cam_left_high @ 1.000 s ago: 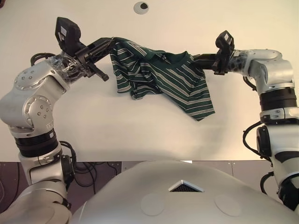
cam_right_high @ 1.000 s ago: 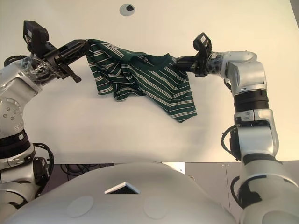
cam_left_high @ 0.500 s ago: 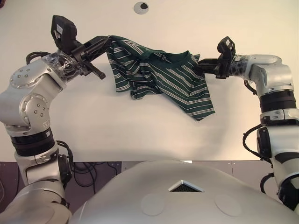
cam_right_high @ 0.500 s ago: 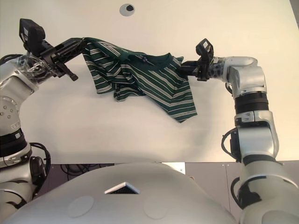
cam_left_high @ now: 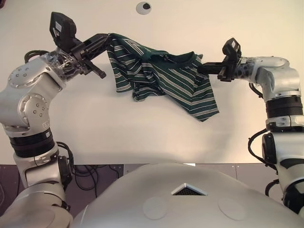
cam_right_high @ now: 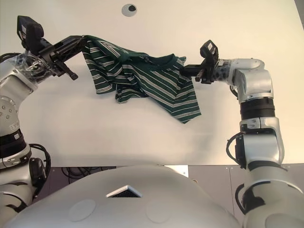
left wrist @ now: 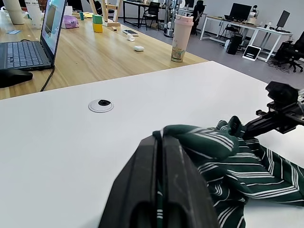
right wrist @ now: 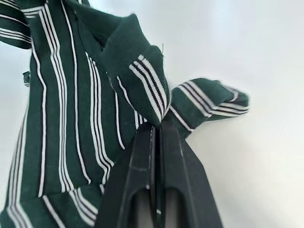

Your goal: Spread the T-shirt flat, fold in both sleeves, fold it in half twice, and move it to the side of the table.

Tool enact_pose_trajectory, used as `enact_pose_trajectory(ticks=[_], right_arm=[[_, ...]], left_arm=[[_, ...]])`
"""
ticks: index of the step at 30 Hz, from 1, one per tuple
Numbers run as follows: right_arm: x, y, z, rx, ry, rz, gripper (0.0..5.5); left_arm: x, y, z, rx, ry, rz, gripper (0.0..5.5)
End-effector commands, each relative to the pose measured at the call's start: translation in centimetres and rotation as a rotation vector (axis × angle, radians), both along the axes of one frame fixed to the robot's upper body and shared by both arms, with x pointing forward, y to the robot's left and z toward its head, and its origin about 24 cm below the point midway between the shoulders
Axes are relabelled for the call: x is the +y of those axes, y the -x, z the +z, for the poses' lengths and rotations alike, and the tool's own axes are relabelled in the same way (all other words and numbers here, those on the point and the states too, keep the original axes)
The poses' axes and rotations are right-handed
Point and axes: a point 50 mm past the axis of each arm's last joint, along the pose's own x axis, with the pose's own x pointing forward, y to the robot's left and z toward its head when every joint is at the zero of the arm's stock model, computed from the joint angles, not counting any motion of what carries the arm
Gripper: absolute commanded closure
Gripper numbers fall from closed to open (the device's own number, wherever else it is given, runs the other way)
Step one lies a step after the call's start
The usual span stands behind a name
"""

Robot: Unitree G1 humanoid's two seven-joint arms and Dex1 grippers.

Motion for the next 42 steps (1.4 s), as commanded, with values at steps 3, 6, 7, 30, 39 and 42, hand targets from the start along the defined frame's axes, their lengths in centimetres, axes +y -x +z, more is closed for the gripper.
enact_pose_trajectory(ticks=[3,6,7,30,39,42], right_arm=[[-0.1,-1.4,3.2,-0.117,0.0,-0.023,5.47],[-0.4,-2.9,6.2,-0.228,-0.017,-0.067,5.47],[-0.4,-3.3,7.2,-0.264,-0.026,-0.082,5.47],[-1.8,-0.6,30.7,-1.062,0.011,0.094,5.47],[-3.9,8.6,36.4,-1.171,-0.256,0.354,5.47],[-4.0,8.8,36.0,-1.121,-0.308,0.36,5.47]], left_arm=[[0.4,-0.6,1.1,-0.042,0.002,0.018,5.5],[0.5,-1.4,2.2,-0.092,0.024,0.038,5.5],[0.5,-1.7,2.6,-0.107,0.034,0.039,5.5],[0.5,-1.6,18.5,-0.625,-0.008,-0.303,5.5],[-0.7,7.7,24.2,-0.829,0.081,-0.502,5.5],[-1.4,8.9,25.2,-0.845,0.129,-0.545,5.5]])
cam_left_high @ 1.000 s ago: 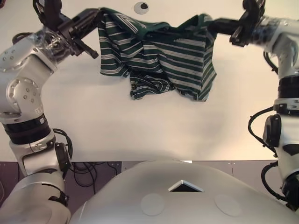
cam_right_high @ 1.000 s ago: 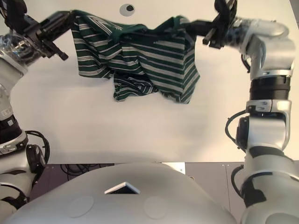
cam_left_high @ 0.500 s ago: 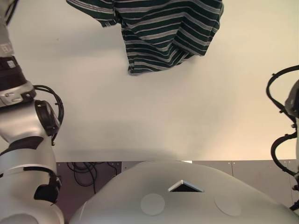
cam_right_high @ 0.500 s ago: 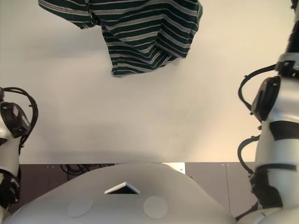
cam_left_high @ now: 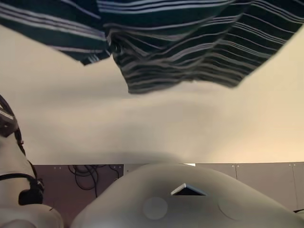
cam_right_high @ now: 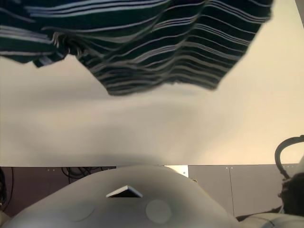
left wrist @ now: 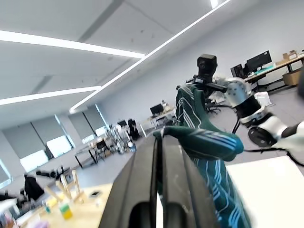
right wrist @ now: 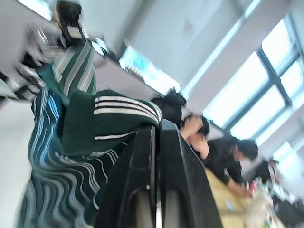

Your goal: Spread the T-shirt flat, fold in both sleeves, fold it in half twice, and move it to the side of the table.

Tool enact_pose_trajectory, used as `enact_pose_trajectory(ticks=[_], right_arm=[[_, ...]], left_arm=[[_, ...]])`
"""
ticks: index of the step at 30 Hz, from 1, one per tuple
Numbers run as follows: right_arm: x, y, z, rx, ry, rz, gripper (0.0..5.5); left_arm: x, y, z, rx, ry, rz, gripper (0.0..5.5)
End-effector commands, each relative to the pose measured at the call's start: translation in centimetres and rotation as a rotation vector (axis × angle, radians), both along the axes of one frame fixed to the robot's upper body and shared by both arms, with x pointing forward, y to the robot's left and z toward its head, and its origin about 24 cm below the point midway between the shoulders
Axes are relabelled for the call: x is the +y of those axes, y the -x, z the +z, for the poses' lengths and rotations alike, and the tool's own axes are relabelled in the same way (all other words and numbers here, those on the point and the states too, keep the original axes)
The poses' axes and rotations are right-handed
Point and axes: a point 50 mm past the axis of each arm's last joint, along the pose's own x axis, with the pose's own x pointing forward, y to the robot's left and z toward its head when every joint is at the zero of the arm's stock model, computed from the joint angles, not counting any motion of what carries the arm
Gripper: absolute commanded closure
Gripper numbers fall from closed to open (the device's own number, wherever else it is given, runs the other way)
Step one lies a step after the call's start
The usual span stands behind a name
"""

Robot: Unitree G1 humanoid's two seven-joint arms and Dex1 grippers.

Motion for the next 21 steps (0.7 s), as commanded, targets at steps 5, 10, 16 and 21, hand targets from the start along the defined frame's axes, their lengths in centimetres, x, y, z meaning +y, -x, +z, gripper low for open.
enact_pose_trajectory(ticks=[5,10,16,21], right_arm=[[0.4,-6.0,-12.1,0.428,0.177,-0.22,5.47],[2.0,-10.5,-22.8,0.624,0.376,-0.411,5.47],[6.9,-15.6,-27.6,0.601,0.462,-0.599,5.47],[8.8,-17.5,-29.7,0.576,0.484,-0.776,5.47]], left_arm=[[-1.2,-5.1,-6.8,0.363,-0.028,0.04,5.5],[-1.0,-13.0,-19.2,0.74,-0.148,0.258,5.5],[-1.7,-19.5,-27.3,0.844,-0.327,0.556,5.5],[-2.7,-21.2,-28.9,0.846,-0.308,0.679,5.5]])
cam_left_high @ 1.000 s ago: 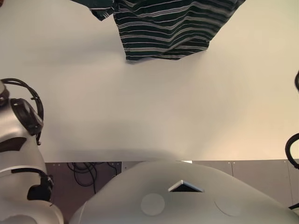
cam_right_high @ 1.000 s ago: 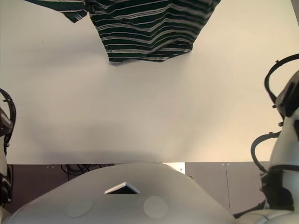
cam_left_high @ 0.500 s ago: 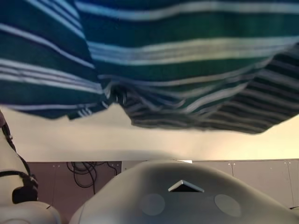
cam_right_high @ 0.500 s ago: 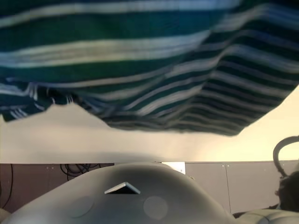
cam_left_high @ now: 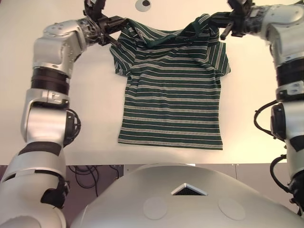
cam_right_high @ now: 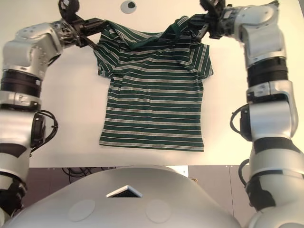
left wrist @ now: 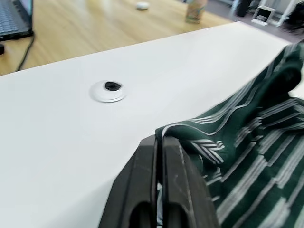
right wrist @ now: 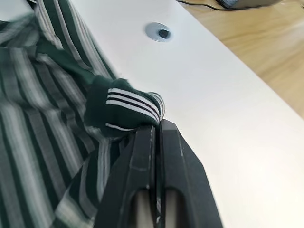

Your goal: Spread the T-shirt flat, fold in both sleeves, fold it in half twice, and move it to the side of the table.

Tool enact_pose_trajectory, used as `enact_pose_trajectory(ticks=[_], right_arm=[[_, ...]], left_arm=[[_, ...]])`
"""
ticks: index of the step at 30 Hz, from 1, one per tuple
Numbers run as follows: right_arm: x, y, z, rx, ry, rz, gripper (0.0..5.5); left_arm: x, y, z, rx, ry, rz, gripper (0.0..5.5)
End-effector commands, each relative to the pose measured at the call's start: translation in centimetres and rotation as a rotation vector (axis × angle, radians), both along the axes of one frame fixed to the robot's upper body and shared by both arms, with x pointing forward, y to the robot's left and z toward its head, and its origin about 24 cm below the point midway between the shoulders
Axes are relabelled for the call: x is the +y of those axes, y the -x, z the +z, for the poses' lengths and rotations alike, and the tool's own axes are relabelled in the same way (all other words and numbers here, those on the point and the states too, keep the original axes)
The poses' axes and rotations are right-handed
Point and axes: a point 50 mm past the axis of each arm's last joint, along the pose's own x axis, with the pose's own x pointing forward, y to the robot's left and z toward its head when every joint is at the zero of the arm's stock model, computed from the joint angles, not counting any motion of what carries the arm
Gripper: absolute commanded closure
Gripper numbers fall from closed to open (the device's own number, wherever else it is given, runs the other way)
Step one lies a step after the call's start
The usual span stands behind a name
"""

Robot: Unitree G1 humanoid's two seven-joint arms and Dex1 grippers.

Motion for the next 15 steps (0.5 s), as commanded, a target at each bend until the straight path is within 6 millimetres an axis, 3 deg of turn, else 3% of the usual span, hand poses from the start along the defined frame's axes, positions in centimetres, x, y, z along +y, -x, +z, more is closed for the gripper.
enact_pose_trajectory(ticks=[1,6,11,15], right_arm=[[2.0,-1.9,0.0,-0.085,0.117,-0.092,5.47],[1.8,-2.1,-1.4,-0.128,0.254,-0.169,5.5],[2.8,-2.2,-2.0,-0.178,0.295,-0.207,4.6],[1.7,-2.6,-1.3,-0.255,0.311,-0.301,4.5]], left_arm=[[-1.1,-1.9,0.0,-0.042,-0.068,0.088,5.5],[-1.7,-2.2,-0.7,-0.016,-0.084,0.152,5.3],[-1.3,-2.2,-1.5,0.024,-0.103,0.29,4.54],[0.0,-2.4,-1.2,0.03,-0.041,0.463,4.45]])
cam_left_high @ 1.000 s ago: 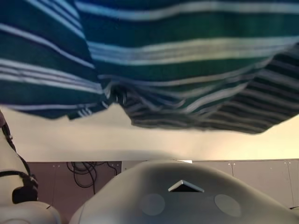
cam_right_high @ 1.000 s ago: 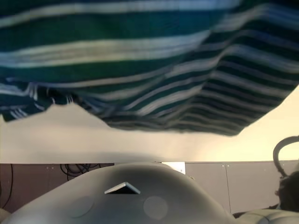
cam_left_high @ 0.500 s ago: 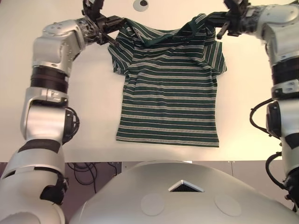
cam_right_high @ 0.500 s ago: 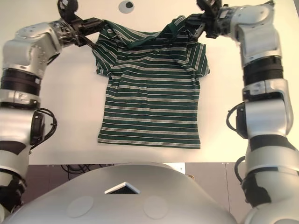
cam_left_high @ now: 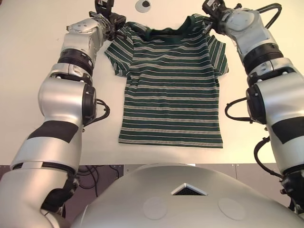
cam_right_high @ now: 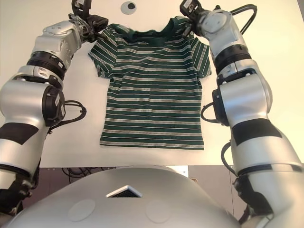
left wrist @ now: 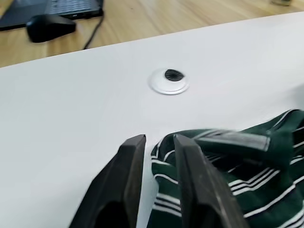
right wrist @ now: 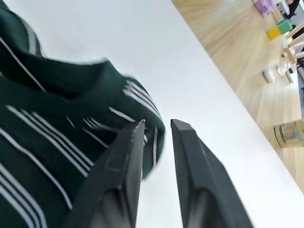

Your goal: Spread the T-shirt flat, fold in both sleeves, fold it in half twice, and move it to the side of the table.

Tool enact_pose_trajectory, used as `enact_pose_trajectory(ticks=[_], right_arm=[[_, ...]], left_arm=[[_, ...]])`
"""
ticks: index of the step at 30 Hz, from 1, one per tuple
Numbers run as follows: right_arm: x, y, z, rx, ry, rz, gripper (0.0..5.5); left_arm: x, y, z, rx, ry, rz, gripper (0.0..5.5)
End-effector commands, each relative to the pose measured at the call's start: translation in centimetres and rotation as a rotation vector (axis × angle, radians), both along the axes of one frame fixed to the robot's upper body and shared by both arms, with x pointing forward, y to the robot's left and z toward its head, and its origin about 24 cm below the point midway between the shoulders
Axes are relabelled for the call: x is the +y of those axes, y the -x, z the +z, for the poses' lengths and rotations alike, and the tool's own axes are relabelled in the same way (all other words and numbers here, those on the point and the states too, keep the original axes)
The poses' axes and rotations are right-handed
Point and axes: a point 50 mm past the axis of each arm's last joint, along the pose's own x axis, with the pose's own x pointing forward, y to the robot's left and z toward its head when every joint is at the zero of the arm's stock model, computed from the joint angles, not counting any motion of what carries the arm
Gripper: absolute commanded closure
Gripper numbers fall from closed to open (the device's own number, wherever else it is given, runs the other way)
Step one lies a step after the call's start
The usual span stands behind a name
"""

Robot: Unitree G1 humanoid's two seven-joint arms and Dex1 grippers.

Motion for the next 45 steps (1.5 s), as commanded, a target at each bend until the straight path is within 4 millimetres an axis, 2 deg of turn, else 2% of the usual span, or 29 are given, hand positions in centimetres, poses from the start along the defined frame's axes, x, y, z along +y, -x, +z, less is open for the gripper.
enact_pose_trajectory(ticks=[1,4,7,10,14,20,22,24,26,29,31,34,37,40,42,45], right_arm=[[-1.2,-0.6,1.6,-0.099,0.029,-0.064,4.5],[-2.4,-0.5,1.9,-0.133,0.035,-0.077,4.5],[-3.6,-0.2,1.8,-0.122,-0.016,-0.053,4.5],[-5.0,0.5,1.1,-0.079,-0.064,-0.048,4.5],[-5.9,1.9,-1.0,0.052,-0.17,-0.019,4.5],[-5.7,2.7,-2.0,0.158,-0.308,0.017,4.5],[-6.1,3.2,-2.9,0.204,-0.306,-0.009,4.5],[-6.9,4.0,-4.1,0.268,-0.278,-0.029,4.5],[-8.4,5.3,-5.9,0.34,-0.231,-0.095,4.5],[-9.7,6.7,-7.4,0.411,-0.178,-0.127,4.5],[-10.4,7.2,-7.8,0.426,-0.12,-0.115,4.5],[-10.5,6.7,-6.6,0.376,-0.134,-0.084,4.5],[-8.9,4.1,-3.0,0.126,-0.3,-0.087,4.5],[-7.8,2.5,-0.1,-0.052,-0.434,-0.092,4.5],[-7.8,2.0,1.9,-0.148,-0.481,-0.091,4.5],[-7.9,2.1,3.1,-0.172,-0.526,-0.055,4.5]], left_arm=[[1.6,-0.4,0.8,-0.023,0.01,0.168,4.45],[1.9,-0.6,1.6,-0.075,-0.067,0.122,4.45],[1.2,-0.8,2.8,-0.128,-0.032,-0.044,4.45],[1.4,-0.4,2.9,-0.128,-0.026,-0.172,4.45],[0.9,1.3,0.2,-0.01,-0.046,-0.356,4.45],[0.6,3.2,-3.1,0.096,-0.082,-0.448,4.45],[1.3,3.9,-4.2,0.128,-0.127,-0.437,4.45],[3.2,4.6,-5.2,0.171,-0.178,-0.376,4.45],[4.9,5.6,-6.2,0.219,-0.202,-0.335,4.45],[6.2,6.4,-6.8,0.244,-0.203,-0.299,4.45],[6.6,6.4,-6.6,0.236,-0.187,-0.276,4.45],[6.6,5.8,-5.6,0.188,-0.122,-0.243,4.45],[5.2,4.4,-3.6,0.087,0.014,-0.247,4.45],[4.6,3.3,-1.6,0.003,0.086,-0.222,4.45],[4.8,2.7,0.1,-0.064,0.104,-0.202,4.45],[5.8,2.8,1.8,-0.128,0.13,-0.17,4.45]])
